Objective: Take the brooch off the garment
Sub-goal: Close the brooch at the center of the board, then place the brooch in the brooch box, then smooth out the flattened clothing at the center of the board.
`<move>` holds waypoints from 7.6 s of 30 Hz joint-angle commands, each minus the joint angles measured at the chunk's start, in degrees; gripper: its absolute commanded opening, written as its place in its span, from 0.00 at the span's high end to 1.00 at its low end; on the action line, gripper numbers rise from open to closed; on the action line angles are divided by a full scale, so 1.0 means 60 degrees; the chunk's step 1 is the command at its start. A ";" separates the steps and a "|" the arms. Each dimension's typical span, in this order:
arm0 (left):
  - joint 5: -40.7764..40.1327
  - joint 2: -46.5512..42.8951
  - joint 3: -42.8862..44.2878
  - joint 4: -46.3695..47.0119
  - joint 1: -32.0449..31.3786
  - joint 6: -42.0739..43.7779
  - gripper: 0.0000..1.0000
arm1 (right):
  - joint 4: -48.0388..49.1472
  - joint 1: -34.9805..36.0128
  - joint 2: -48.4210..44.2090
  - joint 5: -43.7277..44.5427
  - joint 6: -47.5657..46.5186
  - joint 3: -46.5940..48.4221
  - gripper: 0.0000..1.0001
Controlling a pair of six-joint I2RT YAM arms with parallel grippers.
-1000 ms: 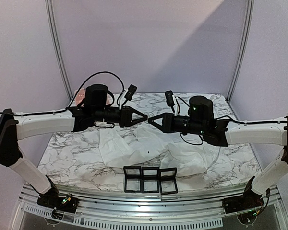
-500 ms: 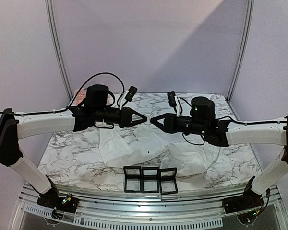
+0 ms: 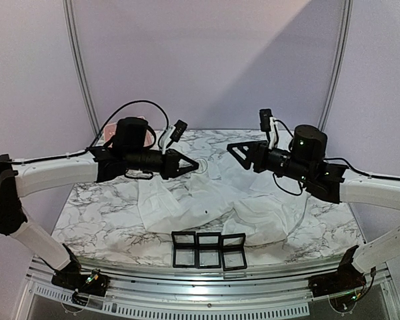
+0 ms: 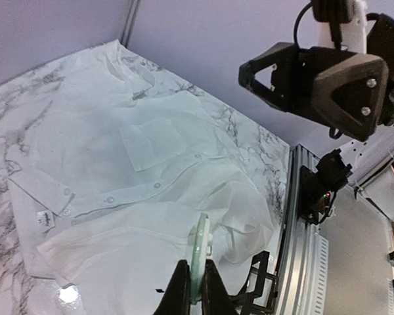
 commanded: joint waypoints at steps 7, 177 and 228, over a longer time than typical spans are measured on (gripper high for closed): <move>-0.4402 -0.3466 -0.1524 -0.1446 -0.1927 0.1757 1.00 | -0.1159 -0.1729 -0.0930 0.0867 -0.0291 -0.1047 0.30; -0.5443 -0.2574 -0.0519 -0.4488 -0.2264 -0.0279 0.06 | -0.4793 -0.2776 -0.2129 0.1436 -0.1188 -0.1128 0.18; -0.2339 0.3174 0.1729 -0.2618 0.0503 -0.1194 0.05 | -0.3064 0.0465 0.5670 -0.2762 -0.1821 0.2272 0.90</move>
